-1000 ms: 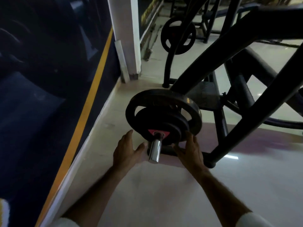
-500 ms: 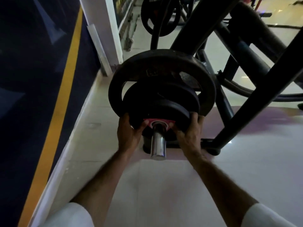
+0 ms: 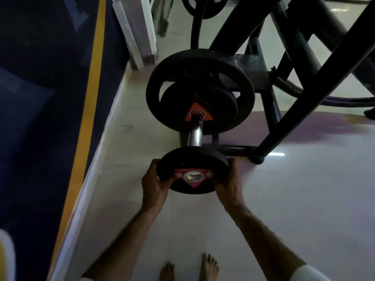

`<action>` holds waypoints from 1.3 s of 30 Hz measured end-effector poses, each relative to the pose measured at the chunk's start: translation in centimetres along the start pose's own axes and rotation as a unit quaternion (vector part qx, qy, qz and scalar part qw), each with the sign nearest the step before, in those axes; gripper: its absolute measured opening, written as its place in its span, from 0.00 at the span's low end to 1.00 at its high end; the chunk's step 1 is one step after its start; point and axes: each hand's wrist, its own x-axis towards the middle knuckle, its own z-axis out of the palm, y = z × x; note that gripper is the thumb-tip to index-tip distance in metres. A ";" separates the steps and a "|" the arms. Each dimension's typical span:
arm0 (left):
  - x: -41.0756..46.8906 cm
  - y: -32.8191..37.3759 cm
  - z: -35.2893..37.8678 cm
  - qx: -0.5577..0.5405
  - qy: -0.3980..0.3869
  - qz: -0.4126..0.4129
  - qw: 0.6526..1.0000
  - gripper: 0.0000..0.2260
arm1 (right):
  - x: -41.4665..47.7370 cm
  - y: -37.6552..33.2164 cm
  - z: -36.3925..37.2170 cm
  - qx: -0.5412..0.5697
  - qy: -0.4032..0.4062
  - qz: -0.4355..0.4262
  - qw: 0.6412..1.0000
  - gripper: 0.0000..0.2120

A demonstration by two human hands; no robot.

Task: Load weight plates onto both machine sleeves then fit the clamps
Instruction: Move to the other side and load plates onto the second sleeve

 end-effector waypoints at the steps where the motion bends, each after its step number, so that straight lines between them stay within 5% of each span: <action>1: -1.8 0.6 -0.6 0.009 0.002 -0.007 1.000 0.20 | -1.7 -0.5 -0.7 -0.002 -0.009 0.008 1.000 0.28; 9: -14.4 13.3 -5.1 -0.017 -0.007 0.039 0.999 0.18 | -13.0 -11.3 -9.8 0.017 0.005 0.007 1.000 0.24; 21: -28.3 40.9 -5.5 -0.078 -0.024 0.235 0.969 0.22 | -25.1 -32.3 -31.5 0.044 0.199 -0.180 0.962 0.28; 29: -34.8 53.4 2.0 -0.101 -0.021 0.357 0.928 0.24 | -27.0 -35.6 -45.8 0.083 0.259 -0.301 0.914 0.29; 39: -33.7 63.8 15.8 -0.099 0.044 0.354 0.929 0.27 | -17.3 -37.1 -61.8 0.081 0.195 -0.299 0.930 0.25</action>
